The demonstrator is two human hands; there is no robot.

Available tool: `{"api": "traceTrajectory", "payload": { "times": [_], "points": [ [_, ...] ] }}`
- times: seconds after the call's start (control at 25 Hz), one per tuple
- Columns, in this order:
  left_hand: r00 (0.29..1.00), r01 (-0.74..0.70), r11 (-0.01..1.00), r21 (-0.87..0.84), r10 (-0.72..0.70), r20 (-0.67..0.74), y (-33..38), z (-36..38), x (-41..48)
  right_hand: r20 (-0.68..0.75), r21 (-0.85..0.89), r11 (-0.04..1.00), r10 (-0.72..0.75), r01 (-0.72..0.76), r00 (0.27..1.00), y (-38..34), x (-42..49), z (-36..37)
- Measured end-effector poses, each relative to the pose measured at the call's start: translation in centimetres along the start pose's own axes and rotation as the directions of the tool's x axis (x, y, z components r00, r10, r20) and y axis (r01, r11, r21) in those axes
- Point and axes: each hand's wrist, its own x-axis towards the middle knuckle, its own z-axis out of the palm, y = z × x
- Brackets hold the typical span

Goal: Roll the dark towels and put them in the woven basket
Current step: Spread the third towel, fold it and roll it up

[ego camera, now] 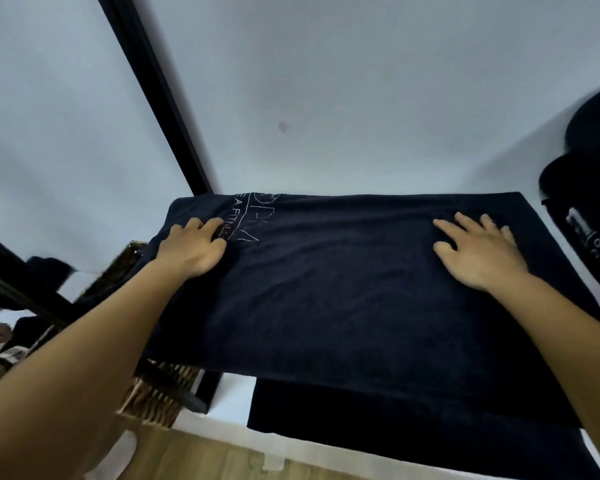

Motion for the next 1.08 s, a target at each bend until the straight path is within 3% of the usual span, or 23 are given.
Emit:
{"api": "traceTrajectory", "payload": {
  "times": [0.12, 0.24, 0.32, 0.4, 0.44, 0.52, 0.6, 0.68, 0.76, 0.92, 1.0, 1.08],
  "points": [
    [0.999, 0.033, 0.999, 0.033, -0.034, 0.035, 0.8, -0.5, 2.4, 0.013, 0.059, 0.995, 0.076, -0.077, 0.997, -1.5, 1.0, -0.9],
    [0.991, -0.087, 0.996, -0.035, 0.083, -0.104, 1.3, 1.1, 3.9, -0.028, 0.128, 0.967, 0.223, -0.218, 0.974, -3.4, 2.1, -2.1],
    [0.985, -0.142, 0.984, -0.108, 0.13, -0.116, 1.4, 1.7, 5.1, -0.096, 0.134, 0.983, 0.14, -0.126, 0.986, -5.9, 2.5, -2.3],
    [0.984, -0.169, 0.98, -0.106, 0.161, -0.08, 1.4, 1.7, 6.5, -0.189, 0.213, 0.962, -0.132, 0.172, 0.973, -10.0, 3.1, -2.1],
    [0.983, -0.181, 0.98, -0.081, 0.177, -0.054, 1.3, 1.7, 7.1, -0.172, 0.221, 0.934, -0.245, 0.279, 0.954, -12.3, 3.6, -2.0],
    [0.978, -0.204, 0.979, -0.012, 0.204, -0.036, 1.5, 1.8, 6.9, -0.047, 0.188, 0.921, -0.339, 0.342, 0.94, -15.3, 4.9, -1.3],
    [0.982, -0.185, 0.983, -0.008, 0.185, -0.039, 1.3, 2.0, 7.0, 0.051, 0.12, 0.959, -0.264, 0.257, 0.963, -16.9, 6.9, 0.2],
    [0.985, -0.168, 0.986, -0.01, 0.168, -0.044, 1.1, 2.1, 7.3, 0.033, 0.081, 0.981, -0.18, 0.177, 0.983, -17.2, 8.1, 0.9],
    [0.985, -0.17, 0.985, -0.016, 0.169, -0.026, 1.1, 2.1, 7.4, -0.056, 0.097, 0.984, -0.147, 0.152, 0.988, -17.0, 8.3, 1.4],
    [0.981, -0.187, 0.982, -0.021, 0.185, -0.054, 1.4, 2.0, 7.2, -0.358, 0.356, 0.908, -0.085, 0.22, 0.93, -17.0, 7.3, 1.4],
    [0.976, -0.202, 0.978, -0.055, 0.197, -0.093, 0.9, 2.1, 7.0, -0.333, 0.272, 0.93, -0.149, 0.247, 0.931, -17.3, 6.9, 1.4],
    [0.981, -0.179, 0.973, -0.149, 0.165, -0.098, 0.2, 1.9, 6.9, -0.214, 0.202, 0.948, -0.203, 0.246, 0.956, -16.7, 5.8, 1.2]
  ]
}}
